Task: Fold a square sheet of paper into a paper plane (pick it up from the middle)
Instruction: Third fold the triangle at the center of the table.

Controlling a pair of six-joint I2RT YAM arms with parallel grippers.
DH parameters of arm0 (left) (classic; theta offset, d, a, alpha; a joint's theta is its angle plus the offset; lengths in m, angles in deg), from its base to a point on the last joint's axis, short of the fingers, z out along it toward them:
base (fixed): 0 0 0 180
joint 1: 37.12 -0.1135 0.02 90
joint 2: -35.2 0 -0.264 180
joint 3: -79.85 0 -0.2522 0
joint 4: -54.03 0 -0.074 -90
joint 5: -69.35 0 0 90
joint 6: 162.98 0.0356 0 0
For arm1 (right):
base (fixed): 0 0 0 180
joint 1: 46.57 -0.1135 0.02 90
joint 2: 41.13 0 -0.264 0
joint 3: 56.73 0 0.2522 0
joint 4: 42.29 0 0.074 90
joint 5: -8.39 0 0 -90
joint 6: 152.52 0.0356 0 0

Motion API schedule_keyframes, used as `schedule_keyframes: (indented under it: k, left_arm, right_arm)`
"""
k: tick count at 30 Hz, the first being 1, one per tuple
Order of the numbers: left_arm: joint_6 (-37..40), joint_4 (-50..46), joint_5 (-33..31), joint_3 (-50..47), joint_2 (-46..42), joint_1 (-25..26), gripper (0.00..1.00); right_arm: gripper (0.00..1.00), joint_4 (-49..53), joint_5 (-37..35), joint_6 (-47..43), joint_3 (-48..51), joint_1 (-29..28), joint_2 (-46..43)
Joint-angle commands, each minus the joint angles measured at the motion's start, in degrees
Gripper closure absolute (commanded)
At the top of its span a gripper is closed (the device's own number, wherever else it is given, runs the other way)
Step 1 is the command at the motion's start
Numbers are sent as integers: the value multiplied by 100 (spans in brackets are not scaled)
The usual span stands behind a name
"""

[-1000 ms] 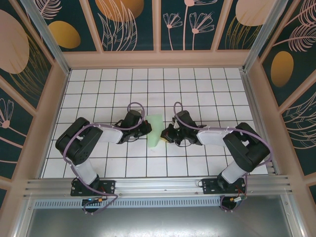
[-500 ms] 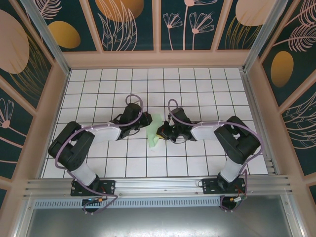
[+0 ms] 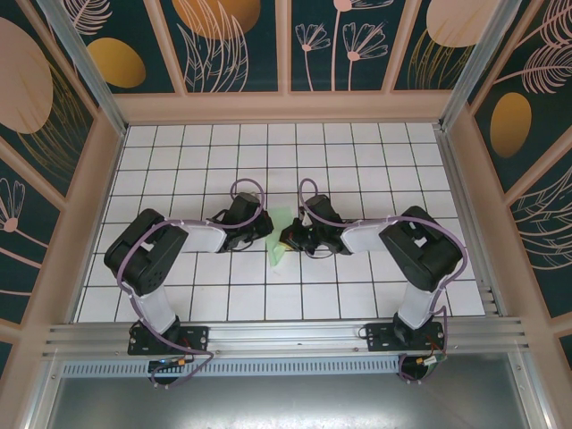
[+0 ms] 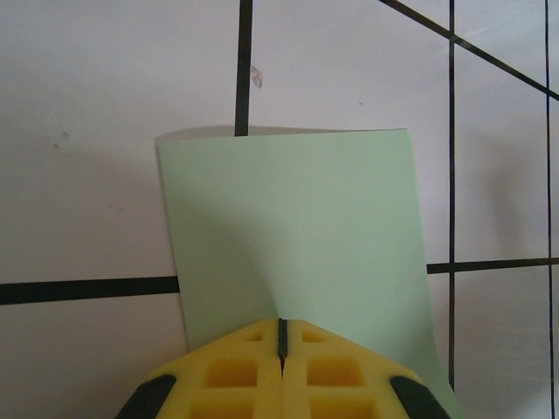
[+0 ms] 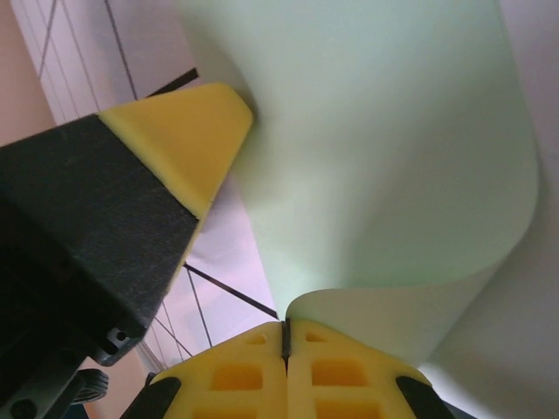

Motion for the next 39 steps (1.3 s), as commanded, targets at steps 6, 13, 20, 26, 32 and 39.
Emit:
schedule_keyframes:
  k: [6,13,20,26,32,39]
  left_arm:
    - [-53,-296,-121,-22,139,-35,100]
    - [-6,-333,-81,-27,88,-27,100]
    - [32,-369,-11,48,145,-34,100]
    - [30,-381,2,44,154,-28,100]
    - [36,-405,7,60,141,-32,100]
    - [38,-411,30,72,169,-29,100]
  right_arm:
    - [100,-525,23,76,-109,-45,177]
    - [100,-472,151,-41,-234,-49,325]
    - [100,-526,137,-68,-265,-40,413]
    - [100,-528,171,-80,-340,-49,553]
    - [100,-519,207,-108,-400,-48,625]
    - [100,-511,223,-136,-426,-49,703]
